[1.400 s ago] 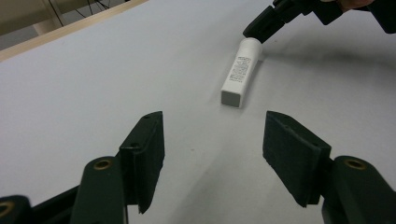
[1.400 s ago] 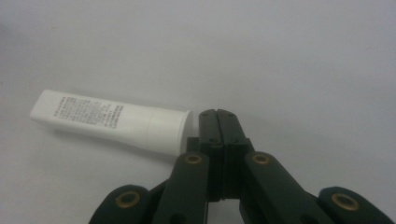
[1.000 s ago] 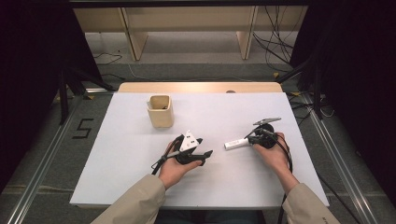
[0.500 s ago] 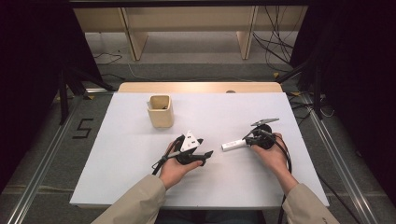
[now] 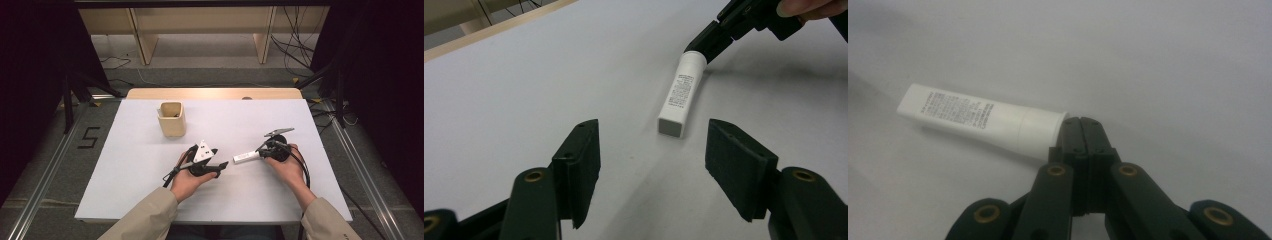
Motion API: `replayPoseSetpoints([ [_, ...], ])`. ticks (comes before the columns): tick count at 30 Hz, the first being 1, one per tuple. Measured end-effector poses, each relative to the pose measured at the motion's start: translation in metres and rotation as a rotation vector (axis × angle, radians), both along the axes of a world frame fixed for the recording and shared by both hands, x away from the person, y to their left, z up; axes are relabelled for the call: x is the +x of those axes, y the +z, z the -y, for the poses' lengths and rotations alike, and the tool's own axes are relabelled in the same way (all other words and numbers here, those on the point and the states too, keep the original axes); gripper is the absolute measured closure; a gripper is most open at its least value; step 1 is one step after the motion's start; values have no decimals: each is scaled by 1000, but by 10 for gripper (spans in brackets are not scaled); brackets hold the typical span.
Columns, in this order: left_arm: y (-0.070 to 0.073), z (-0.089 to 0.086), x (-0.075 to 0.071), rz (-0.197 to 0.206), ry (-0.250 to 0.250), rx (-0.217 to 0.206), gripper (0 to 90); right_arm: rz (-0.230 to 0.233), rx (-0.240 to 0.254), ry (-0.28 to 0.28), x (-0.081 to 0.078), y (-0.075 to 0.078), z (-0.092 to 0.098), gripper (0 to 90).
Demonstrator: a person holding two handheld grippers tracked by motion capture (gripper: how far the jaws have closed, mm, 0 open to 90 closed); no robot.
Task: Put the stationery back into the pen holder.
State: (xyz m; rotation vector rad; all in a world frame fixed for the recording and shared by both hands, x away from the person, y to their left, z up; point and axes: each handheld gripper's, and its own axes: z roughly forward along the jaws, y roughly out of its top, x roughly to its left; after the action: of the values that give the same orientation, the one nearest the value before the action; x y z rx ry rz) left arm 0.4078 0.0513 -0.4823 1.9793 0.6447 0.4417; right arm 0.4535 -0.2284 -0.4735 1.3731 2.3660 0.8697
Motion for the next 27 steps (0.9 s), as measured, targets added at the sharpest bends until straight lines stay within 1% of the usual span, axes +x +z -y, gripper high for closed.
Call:
replayPoseSetpoints([
  [12,-1,1,0,-2,-1,-1,389,-4,16,26,-2,-1,-7,900],
  [16,-1,2,1,-3,0,-4,391,0,17,32,-3,-1,-8,900],
  [18,-1,3,2,-4,-2,-5,393,10,18,27,-3,0,-7,900],
  [19,-1,4,2,-5,-3,-4,395,18,22,20,-3,1,-7,887],
  [22,-1,8,4,-4,-14,1,403,53,30,5,-3,3,-4,811],
  [24,-1,12,6,-10,-19,7,409,71,34,-10,-3,5,-2,763],
  [27,-3,18,9,-18,-29,16,423,97,29,-35,-3,7,0,723],
])
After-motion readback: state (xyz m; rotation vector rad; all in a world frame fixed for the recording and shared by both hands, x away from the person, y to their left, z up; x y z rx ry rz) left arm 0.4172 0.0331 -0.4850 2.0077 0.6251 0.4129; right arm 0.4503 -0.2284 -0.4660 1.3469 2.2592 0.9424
